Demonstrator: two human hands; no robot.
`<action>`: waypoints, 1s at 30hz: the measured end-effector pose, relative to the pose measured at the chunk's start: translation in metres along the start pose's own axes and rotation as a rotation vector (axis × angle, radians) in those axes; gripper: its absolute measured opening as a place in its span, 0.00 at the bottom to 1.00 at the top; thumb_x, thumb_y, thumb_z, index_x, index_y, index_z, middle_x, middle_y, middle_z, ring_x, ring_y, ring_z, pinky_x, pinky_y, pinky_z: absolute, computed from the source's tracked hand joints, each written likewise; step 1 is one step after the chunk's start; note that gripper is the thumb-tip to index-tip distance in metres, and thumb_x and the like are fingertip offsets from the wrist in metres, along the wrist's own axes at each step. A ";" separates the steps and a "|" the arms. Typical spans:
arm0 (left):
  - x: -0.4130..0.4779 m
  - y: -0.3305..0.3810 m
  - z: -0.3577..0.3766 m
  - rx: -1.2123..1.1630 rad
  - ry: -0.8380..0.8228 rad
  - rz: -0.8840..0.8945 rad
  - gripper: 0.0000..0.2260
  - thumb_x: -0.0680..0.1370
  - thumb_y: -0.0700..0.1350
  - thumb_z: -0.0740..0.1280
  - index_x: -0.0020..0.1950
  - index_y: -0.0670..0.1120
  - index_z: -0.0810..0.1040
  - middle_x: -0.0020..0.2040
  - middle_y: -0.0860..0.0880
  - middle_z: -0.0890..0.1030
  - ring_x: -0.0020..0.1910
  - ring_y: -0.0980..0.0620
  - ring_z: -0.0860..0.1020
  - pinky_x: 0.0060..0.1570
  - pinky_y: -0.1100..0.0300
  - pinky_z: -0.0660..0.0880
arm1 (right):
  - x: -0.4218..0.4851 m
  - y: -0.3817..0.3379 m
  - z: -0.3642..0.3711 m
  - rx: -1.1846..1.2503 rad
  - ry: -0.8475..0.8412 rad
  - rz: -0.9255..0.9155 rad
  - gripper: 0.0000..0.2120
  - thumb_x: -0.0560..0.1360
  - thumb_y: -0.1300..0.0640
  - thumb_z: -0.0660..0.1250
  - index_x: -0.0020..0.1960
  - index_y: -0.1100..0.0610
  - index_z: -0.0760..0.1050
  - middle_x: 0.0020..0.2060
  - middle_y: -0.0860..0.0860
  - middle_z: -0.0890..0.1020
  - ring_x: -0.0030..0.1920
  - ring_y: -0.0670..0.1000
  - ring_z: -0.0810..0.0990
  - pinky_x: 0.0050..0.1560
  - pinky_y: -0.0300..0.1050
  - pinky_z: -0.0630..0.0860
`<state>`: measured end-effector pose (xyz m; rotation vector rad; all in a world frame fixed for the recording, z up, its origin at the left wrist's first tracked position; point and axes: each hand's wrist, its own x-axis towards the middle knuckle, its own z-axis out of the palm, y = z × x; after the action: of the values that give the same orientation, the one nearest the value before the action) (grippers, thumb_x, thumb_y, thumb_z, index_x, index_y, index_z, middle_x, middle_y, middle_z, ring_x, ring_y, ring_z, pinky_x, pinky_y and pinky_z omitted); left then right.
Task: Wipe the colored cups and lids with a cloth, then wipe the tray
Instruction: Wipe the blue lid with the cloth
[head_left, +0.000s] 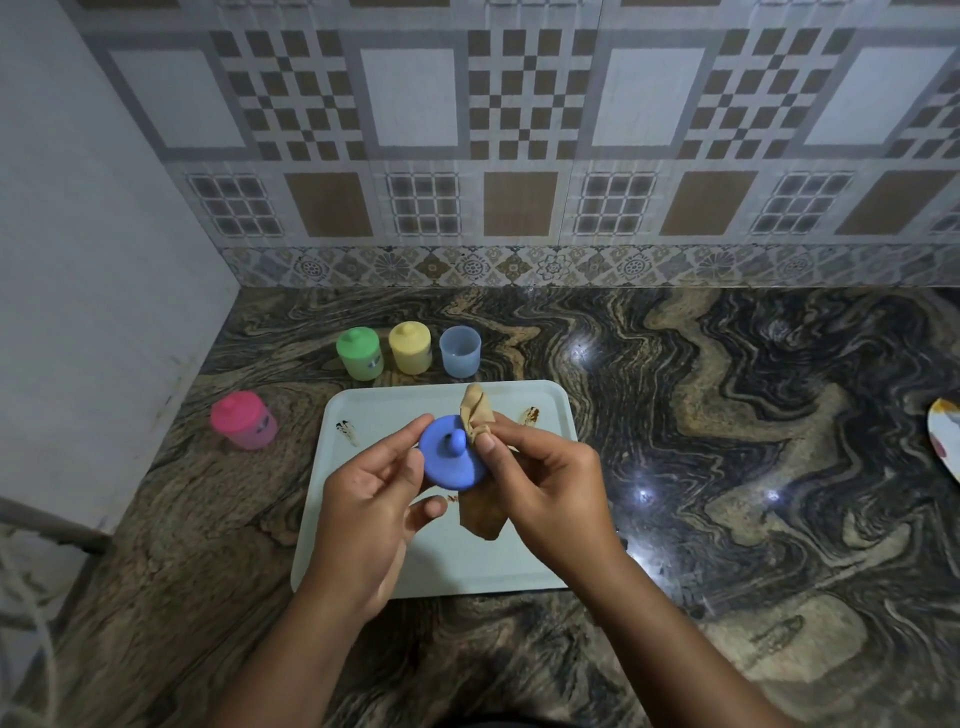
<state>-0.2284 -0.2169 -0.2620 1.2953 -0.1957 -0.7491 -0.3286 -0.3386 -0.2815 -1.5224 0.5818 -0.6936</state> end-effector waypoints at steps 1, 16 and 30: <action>0.000 0.000 -0.001 0.006 -0.033 -0.003 0.14 0.80 0.39 0.62 0.63 0.46 0.80 0.57 0.47 0.85 0.48 0.54 0.83 0.36 0.62 0.77 | 0.003 0.000 -0.001 -0.016 0.013 0.004 0.07 0.79 0.61 0.71 0.54 0.56 0.87 0.47 0.47 0.89 0.47 0.46 0.87 0.48 0.46 0.83; -0.001 -0.006 0.005 0.141 0.036 0.142 0.21 0.78 0.39 0.66 0.70 0.53 0.72 0.58 0.51 0.85 0.55 0.52 0.84 0.48 0.54 0.82 | -0.007 0.002 0.008 0.008 -0.018 0.003 0.10 0.79 0.62 0.70 0.53 0.50 0.87 0.47 0.44 0.88 0.48 0.45 0.86 0.50 0.47 0.83; -0.006 -0.012 0.010 0.079 -0.021 0.084 0.24 0.78 0.36 0.66 0.73 0.48 0.70 0.58 0.51 0.85 0.56 0.51 0.83 0.49 0.53 0.82 | 0.006 0.000 0.002 0.007 0.042 0.026 0.08 0.78 0.64 0.71 0.51 0.55 0.87 0.47 0.46 0.89 0.48 0.42 0.87 0.47 0.35 0.80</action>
<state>-0.2427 -0.2226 -0.2682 1.3457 -0.2972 -0.6897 -0.3233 -0.3417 -0.2806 -1.4947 0.6293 -0.7079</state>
